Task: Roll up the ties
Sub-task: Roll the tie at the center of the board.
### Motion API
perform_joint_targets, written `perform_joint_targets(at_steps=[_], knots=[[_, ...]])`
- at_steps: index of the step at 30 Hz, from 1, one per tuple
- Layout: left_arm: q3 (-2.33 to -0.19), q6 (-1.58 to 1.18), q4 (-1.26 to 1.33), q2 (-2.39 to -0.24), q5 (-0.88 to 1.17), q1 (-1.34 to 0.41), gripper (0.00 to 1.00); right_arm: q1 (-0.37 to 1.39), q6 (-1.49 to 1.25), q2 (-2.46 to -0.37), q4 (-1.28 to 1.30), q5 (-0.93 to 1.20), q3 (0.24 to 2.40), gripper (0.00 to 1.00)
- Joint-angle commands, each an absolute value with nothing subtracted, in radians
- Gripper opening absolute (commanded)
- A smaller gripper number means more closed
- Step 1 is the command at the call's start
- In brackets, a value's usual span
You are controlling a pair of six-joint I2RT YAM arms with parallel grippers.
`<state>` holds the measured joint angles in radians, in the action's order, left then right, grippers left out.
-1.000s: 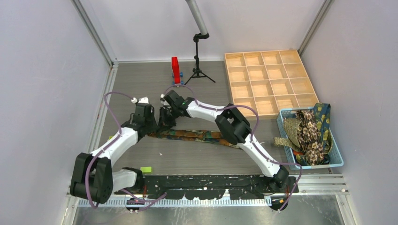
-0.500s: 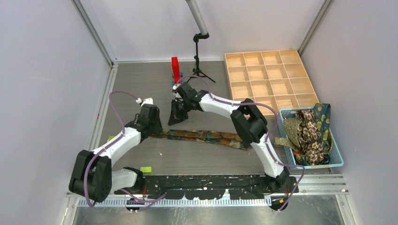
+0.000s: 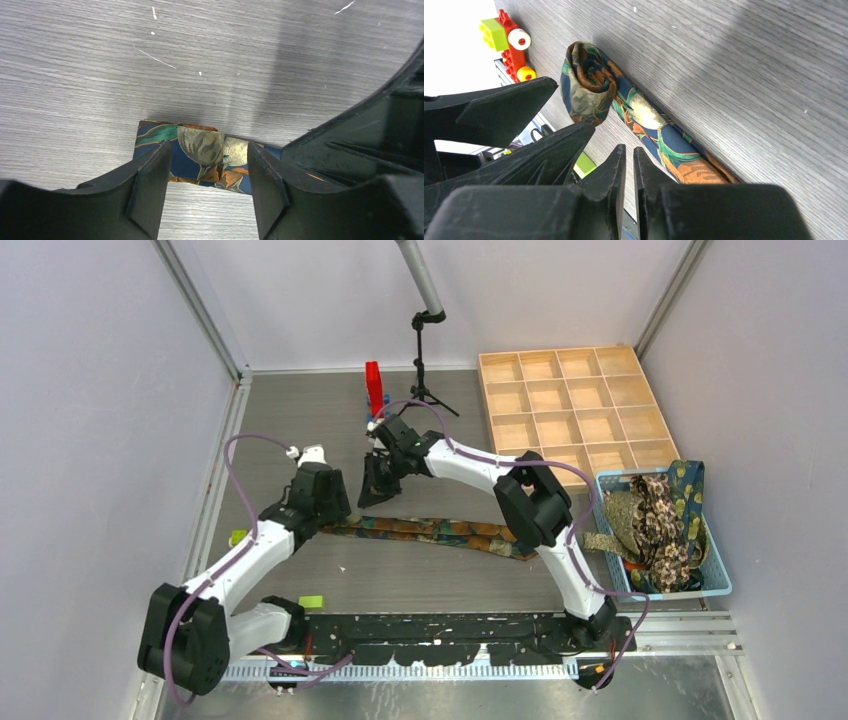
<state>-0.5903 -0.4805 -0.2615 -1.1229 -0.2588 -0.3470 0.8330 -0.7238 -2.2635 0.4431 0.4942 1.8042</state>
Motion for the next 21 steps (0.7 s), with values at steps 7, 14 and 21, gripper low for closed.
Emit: perform_joint_targets(at_steps=[7,14,21], knots=[[-0.605,-0.514,-0.365,-0.957,-0.329,-0.351,0.77,0.875,-0.738,-2.226,0.468,0.459,1.912,0.45],[-0.603,-0.588,-0.512,-0.858,-0.404,-0.351,0.83,0.913,-0.789,-2.250,0.474,0.400,1.943,0.50],[-0.554,-0.608,-0.570,-0.710,-0.443,-0.350,0.84,0.945,-0.814,-2.304,0.477,0.368,1.996,0.47]])
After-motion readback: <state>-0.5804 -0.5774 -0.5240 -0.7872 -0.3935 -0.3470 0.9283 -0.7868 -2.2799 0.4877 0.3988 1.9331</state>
